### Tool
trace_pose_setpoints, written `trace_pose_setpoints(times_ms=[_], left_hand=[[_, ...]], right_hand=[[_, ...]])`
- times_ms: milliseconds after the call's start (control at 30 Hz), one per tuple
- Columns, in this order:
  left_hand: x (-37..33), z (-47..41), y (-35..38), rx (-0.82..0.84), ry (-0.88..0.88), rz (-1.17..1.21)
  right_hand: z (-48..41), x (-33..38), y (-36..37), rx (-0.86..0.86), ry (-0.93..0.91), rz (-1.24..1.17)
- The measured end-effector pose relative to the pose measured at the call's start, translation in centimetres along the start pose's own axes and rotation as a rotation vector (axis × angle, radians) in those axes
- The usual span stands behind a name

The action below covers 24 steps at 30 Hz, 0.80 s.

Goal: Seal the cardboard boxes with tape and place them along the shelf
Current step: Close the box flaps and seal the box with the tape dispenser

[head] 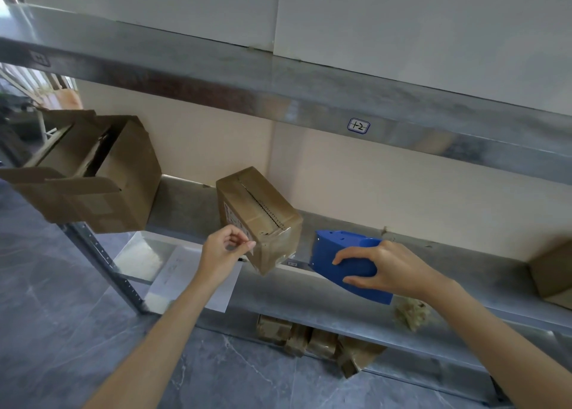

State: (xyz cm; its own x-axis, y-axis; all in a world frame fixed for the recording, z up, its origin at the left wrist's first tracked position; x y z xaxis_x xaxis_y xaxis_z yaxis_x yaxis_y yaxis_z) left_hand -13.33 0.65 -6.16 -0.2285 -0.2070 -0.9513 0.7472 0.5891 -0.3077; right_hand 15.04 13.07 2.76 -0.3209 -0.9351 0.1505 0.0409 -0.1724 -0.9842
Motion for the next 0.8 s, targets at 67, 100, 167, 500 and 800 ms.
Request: trace_pose_setpoints(times_ms=[67,100,167,500,800], left_hand=[[0.2,-0.1,0.2,0.005,0.013,-0.015],[0.3,-0.1,0.3,0.006,0.021,-0.015],[0.4,0.0,0.4,0.003,0.041,0.001],[0.1,0.6,1.7,-0.03,0.08,0.049],[-0.1,0.4,1.9,-0.037,0.192,-0.11]], right_hand=[[-0.1,-0.1,0.2,-0.005,0.0,-0.005],[-0.1,-0.1,0.3,-0.004,-0.001,-0.001],[-0.1,-0.2,0.5,-0.003,-0.004,0.011],[-0.6,-0.3,0.7,0.003,-0.02,0.034],[-1.2,-0.9,1.2,-0.017,-0.02,0.052]])
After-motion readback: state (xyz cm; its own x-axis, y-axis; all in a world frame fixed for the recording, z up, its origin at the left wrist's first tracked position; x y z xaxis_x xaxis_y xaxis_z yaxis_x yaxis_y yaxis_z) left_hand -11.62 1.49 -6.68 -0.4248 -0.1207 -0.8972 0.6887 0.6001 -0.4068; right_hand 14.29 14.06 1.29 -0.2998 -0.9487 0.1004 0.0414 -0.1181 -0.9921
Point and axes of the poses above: each hand's wrist, its own z-axis away from the middle knuckle, its own y-axis out of the palm, x = y × z, the point moved 6 cm from there along -z, towards the middle knuckle, and after that the axes turned 7 degrees about -y, right-handed, at the moved point
